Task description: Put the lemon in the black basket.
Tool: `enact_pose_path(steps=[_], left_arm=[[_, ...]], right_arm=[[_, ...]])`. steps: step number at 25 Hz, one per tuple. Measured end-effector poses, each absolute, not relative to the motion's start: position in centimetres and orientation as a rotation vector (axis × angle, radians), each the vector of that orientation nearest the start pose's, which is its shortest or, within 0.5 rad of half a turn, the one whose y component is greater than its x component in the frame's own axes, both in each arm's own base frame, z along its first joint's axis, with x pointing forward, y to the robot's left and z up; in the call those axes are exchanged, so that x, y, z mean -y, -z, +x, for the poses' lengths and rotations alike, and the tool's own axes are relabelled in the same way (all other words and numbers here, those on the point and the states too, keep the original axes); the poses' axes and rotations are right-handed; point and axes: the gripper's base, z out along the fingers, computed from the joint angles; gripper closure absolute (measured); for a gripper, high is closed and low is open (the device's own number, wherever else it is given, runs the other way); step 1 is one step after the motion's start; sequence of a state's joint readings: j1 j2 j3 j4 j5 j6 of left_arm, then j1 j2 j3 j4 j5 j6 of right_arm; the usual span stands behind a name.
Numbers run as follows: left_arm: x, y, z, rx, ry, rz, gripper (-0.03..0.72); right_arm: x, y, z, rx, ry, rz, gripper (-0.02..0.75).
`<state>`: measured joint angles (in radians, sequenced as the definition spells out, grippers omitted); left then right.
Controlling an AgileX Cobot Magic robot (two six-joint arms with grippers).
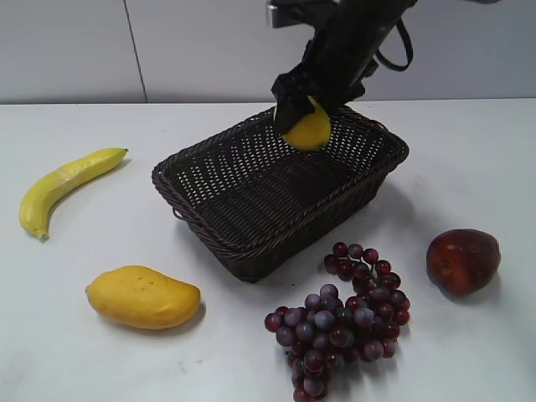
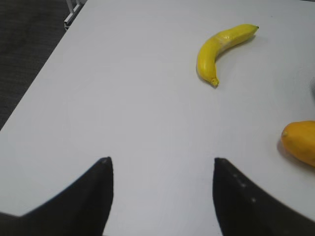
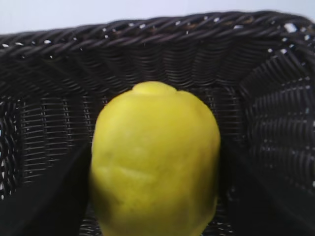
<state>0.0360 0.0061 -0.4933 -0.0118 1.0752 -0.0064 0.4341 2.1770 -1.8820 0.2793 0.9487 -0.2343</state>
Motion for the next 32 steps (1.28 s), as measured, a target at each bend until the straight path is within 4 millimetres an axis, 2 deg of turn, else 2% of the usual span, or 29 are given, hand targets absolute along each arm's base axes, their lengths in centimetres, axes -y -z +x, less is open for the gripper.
enact_pose_path(steps=[3,5,7,11,14,16,18,21,25,28,32], left_arm=[[0.1,-27.4,-0.4,-2.071,-0.004,-0.043,0.216],[0.1,-27.4,-0.4,-2.071,-0.004,-0.043,0.216],[0.1,-27.4,-0.4,-2.071,-0.004,-0.043,0.216],[0.1,-27.4,-0.4,-2.071,-0.004,-0.043,0.216],[0.1,-27.4,-0.4,-2.071,-0.004,-0.043,0.216],[0.1,-27.4,-0.4,-2.071,-0.004,-0.043,0.216],[0.1,-27.4,-0.4,-2.071,-0.004,-0.043,0.216],[0.1,-27.4,-0.4,-2.071,-0.004,-0.043,0.216],[0.1,-27.4,-0.4,-2.071,-0.004,-0.043,0.216],[0.1,-27.4,-0.4,-2.071,-0.004,-0.043,0.216],[0.1,-27.4,-0.4,-2.071,-0.004,-0.043,0.216]], right_arm=[[-22.2,-20.6,42.7,-2.68,-0.427,-0.752,0.186],[-22.2,-20.3,42.6,-2.697,-0.428,-0.758,0.121],[-22.1,-20.7,42.6,-2.704,-0.416,-0.767,0.103],[-21.8,-22.9,42.9,-2.715,-0.348,-0.802,0.115],[-21.0,-25.8,43.5,-2.677,-0.3,-0.796,0.119],[-20.2,-28.0,44.0,-2.633,-0.299,-0.73,0.123],[-18.7,-30.0,44.1,-2.6,-0.299,-0.667,0.126],[-15.1,-33.2,44.0,-2.555,-0.27,-0.567,0.134],[-9.6,-37.1,42.2,-2.518,-0.217,-0.425,0.14],[-5.2,-38.3,40.1,-2.54,-0.159,-0.312,0.144],[-1.0,-37.7,36.2,-2.617,-0.108,-0.192,0.144]])
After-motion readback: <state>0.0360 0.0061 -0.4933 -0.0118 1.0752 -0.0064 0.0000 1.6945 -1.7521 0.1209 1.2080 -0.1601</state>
